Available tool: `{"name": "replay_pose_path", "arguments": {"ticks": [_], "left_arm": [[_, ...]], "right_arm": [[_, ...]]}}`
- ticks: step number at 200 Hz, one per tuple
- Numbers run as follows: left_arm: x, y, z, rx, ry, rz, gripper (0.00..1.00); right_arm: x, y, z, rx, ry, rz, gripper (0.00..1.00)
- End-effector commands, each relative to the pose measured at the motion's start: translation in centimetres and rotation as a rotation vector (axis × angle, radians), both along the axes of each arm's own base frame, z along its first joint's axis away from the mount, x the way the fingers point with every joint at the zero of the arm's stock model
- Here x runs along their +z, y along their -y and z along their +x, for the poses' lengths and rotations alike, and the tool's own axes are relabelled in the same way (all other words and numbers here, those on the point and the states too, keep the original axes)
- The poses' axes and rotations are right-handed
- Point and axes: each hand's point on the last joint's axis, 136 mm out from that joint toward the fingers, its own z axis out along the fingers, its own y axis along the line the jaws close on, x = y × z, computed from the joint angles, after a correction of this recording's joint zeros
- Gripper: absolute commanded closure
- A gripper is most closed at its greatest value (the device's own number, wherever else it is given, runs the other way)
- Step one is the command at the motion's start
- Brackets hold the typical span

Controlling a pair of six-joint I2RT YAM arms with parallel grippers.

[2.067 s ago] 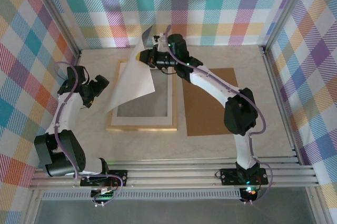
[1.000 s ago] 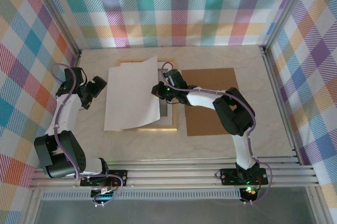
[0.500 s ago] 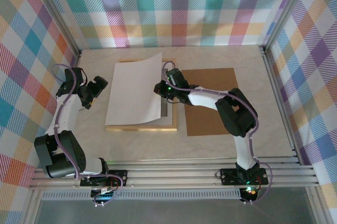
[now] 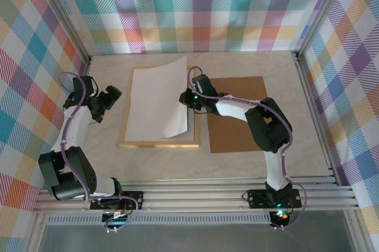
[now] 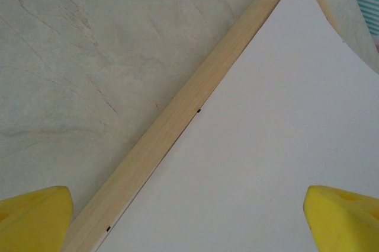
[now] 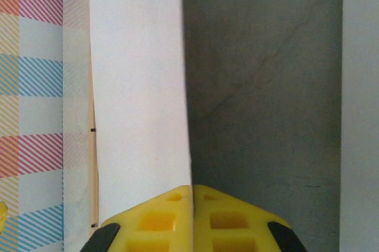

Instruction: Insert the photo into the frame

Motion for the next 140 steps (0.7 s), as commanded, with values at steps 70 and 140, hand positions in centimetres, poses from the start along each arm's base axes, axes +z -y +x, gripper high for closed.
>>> {"name": "replay_pose_path", "arguments": {"ticks": [70,140], "left_arm": [[-0.28,-0.15,0.06,0.007,0.004,-0.016,0.0],[-0.23,-0.11,0.12,0.007,0.007,-0.02,0.0]], "right_arm": [[0.71,-0.52,-0.55,0.002,-0.052,0.047,1.0],[0.35,-0.89,-0.58,0.012,-0.066,0.056,1.0]]}}
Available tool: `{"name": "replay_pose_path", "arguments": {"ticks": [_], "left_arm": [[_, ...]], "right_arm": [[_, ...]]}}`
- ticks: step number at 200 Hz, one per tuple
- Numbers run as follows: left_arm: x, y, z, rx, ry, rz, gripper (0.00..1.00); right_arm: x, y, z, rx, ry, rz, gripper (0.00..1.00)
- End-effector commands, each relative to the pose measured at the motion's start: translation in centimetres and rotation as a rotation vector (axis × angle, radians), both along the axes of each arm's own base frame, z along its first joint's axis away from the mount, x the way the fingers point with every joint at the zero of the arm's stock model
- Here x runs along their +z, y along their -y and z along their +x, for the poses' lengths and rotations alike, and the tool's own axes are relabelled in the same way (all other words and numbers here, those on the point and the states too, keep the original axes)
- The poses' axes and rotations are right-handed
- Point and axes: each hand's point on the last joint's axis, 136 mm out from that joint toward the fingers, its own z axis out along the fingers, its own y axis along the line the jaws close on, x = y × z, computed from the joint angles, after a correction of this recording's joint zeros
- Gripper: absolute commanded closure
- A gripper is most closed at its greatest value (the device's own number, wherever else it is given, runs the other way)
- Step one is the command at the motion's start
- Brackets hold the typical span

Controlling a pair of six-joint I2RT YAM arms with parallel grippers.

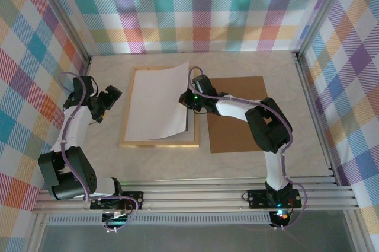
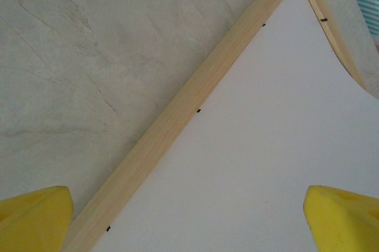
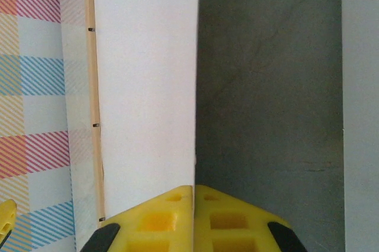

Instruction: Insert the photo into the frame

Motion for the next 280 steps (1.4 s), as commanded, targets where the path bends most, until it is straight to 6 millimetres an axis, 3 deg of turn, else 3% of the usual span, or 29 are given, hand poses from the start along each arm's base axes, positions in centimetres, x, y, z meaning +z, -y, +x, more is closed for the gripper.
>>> {"name": "replay_pose_path", "arguments": {"ticks": [1,48,92,104,120,146,195,225,248,280], "left_arm": [[-0.3,-0.1,0.1,0.008,0.005,-0.02,0.0],[-0.3,-0.1,0.1,0.007,0.005,-0.018,0.0],[-0.4,0.1,0.2,0.004,0.003,-0.03,0.0],[-0.4,0.0,0.2,0.003,0.004,-0.03,0.0],[-0.3,0.1,0.3,0.003,0.009,-0.032,0.0],[-0.4,0.2,0.3,0.002,0.01,-0.039,0.0],[-0.4,0.1,0.2,0.008,0.01,-0.039,0.0],[-0.5,0.2,0.3,0.005,0.009,-0.042,0.0],[-0.5,0.8,0.5,-0.024,0.024,-0.065,0.0],[-0.5,1.3,0.8,-0.051,0.04,-0.085,0.0]], "right_arm": [[0.6,-0.8,0.0,0.019,-0.006,0.034,1.0],[0.6,-1.9,0.4,0.032,-0.009,0.05,0.97],[0.1,-1.3,0.3,0.023,-0.018,0.01,0.82],[0.0,-1.2,0.3,0.025,-0.022,-0.011,0.74],[-0.1,-0.8,0.3,0.031,-0.03,-0.056,0.54],[-0.4,-0.2,0.0,0.026,-0.043,-0.099,0.41],[-0.7,1.8,-0.3,0.01,-0.053,-0.226,0.23],[-0.9,2.7,-0.2,0.002,-0.053,-0.273,0.2],[0.2,3.3,0.1,-0.005,-0.016,-0.304,0.16],[2.3,6.3,0.9,-0.02,0.066,-0.416,0.11]]}}
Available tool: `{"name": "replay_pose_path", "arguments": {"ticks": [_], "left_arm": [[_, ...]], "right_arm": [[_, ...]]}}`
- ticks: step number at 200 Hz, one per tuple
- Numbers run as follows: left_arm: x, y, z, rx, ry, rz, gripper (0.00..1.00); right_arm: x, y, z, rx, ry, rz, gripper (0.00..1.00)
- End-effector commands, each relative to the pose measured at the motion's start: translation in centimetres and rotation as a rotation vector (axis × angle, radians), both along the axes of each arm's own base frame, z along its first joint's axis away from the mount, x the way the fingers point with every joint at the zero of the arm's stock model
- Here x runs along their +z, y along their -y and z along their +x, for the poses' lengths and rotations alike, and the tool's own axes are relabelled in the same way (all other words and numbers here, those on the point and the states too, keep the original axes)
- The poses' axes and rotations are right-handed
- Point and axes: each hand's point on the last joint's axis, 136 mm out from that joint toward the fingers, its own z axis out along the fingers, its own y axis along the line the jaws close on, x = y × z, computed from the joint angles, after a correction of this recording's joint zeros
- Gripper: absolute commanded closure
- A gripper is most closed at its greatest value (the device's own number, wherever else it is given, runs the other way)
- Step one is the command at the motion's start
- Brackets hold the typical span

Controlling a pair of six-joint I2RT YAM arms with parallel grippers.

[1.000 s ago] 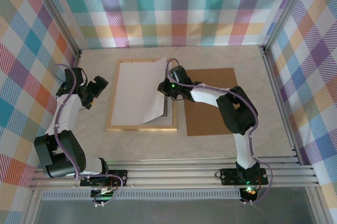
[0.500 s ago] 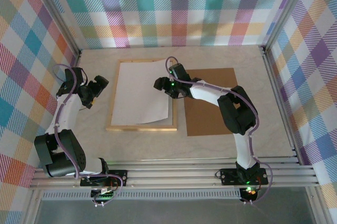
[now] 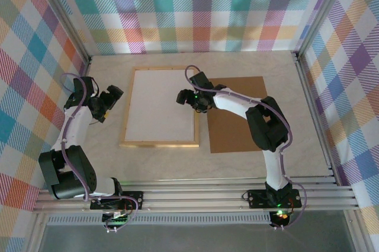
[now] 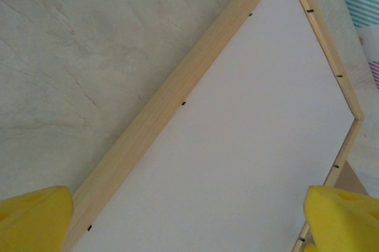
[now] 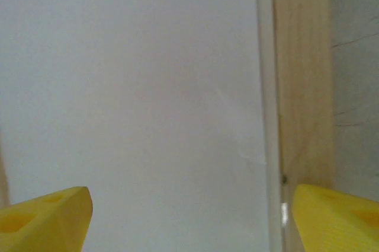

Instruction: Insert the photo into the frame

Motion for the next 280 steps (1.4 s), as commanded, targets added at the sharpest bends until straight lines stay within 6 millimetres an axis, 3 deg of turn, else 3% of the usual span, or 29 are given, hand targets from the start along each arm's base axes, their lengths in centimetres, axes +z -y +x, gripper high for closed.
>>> {"name": "replay_pose_path", "arguments": {"ticks": [1,37,59,88,124,150,190,217,243,280], "left_arm": [[-0.4,0.3,0.3,-0.027,0.013,-0.026,0.0],[-0.2,2.2,0.5,-0.094,0.02,-0.01,0.0],[-0.1,4.8,0.4,-0.16,0.014,0.031,0.0],[0.9,9.2,0.5,-0.242,0.029,0.08,0.0],[1.5,18.2,0.9,-0.356,0.078,0.052,0.0],[1.2,25.4,0.8,-0.446,0.101,0.048,0.0],[-1.4,35.3,0.1,-0.601,0.062,0.051,0.0],[-3.8,40.6,-0.3,-0.683,0.019,0.041,0.0],[-5.9,43.1,-0.5,-0.728,-0.023,0.046,0.0],[-8.6,43.1,-0.7,-0.742,-0.087,0.103,0.0]], "right_arm": [[4.3,2.6,1.0,0.007,0.114,-0.09,0.1],[6.1,7.7,1.7,-0.001,0.165,-0.176,0.06],[6.6,12.0,2.0,-0.027,0.175,-0.24,0.0],[6.3,17.7,2.2,-0.042,0.151,-0.33,0.01],[4.5,24.1,2.1,-0.094,0.068,-0.421,0.01],[3.3,27.3,1.9,-0.151,0.007,-0.375,0.01],[1.0,32.3,1.9,-0.232,-0.06,-0.331,0.01],[-1.2,35.6,1.6,-0.334,-0.106,-0.247,0.01],[-2.6,37.1,1.6,-0.358,-0.135,-0.189,0.01],[-4.4,38.3,0.9,-0.371,-0.175,-0.192,0.01]]}}
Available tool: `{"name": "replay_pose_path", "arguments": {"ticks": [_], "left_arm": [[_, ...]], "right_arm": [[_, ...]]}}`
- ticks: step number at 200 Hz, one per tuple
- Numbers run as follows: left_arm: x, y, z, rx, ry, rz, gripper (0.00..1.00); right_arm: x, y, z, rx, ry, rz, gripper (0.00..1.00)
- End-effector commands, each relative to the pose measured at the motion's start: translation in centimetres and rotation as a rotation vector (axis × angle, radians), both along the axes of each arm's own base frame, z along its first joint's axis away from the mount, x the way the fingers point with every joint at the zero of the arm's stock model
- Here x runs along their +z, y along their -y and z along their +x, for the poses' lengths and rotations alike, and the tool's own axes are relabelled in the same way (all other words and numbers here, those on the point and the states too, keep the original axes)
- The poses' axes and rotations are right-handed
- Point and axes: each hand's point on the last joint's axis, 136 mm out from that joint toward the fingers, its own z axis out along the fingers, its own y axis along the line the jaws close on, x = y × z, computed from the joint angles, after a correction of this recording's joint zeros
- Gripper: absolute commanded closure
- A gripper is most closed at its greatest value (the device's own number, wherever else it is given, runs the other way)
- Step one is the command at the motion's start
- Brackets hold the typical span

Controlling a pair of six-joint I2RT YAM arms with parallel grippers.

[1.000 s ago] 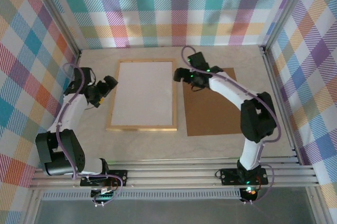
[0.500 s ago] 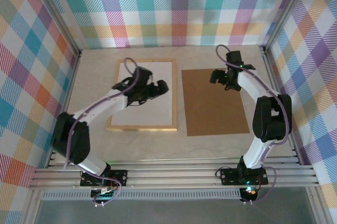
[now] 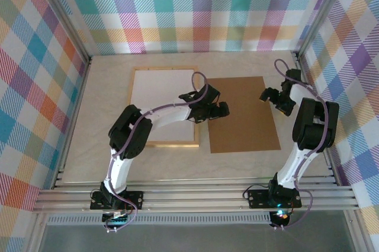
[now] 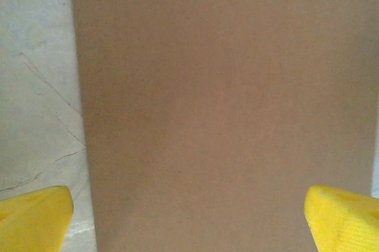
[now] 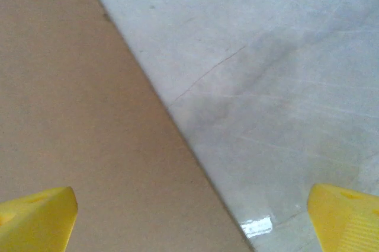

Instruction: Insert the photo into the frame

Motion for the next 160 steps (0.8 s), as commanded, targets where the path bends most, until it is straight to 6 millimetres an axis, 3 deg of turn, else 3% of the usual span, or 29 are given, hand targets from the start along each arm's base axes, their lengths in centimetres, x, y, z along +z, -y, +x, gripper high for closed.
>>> {"name": "replay_pose_path", "arguments": {"ticks": [1,37,85,160], "left_arm": [[-0.4,0.0,-0.1,-0.003,-0.02,0.04,0.0],[-2.3,0.2,-0.5,-0.013,-0.054,0.077,0.0],[-3.3,0.9,-0.7,-0.023,-0.07,0.077,0.0],[-4.7,1.5,-1.0,-0.033,-0.099,0.085,0.0]], "right_arm": [[-0.9,-0.5,-0.2,0.027,0.001,0.043,0.01],[-2.4,-0.8,-0.6,0.032,-0.027,0.067,0.01],[-3.1,-1.7,-0.7,0.04,-0.04,0.123,0.0],[-2.3,-4.4,-1.3,0.069,-0.017,0.245,0.05]]}}
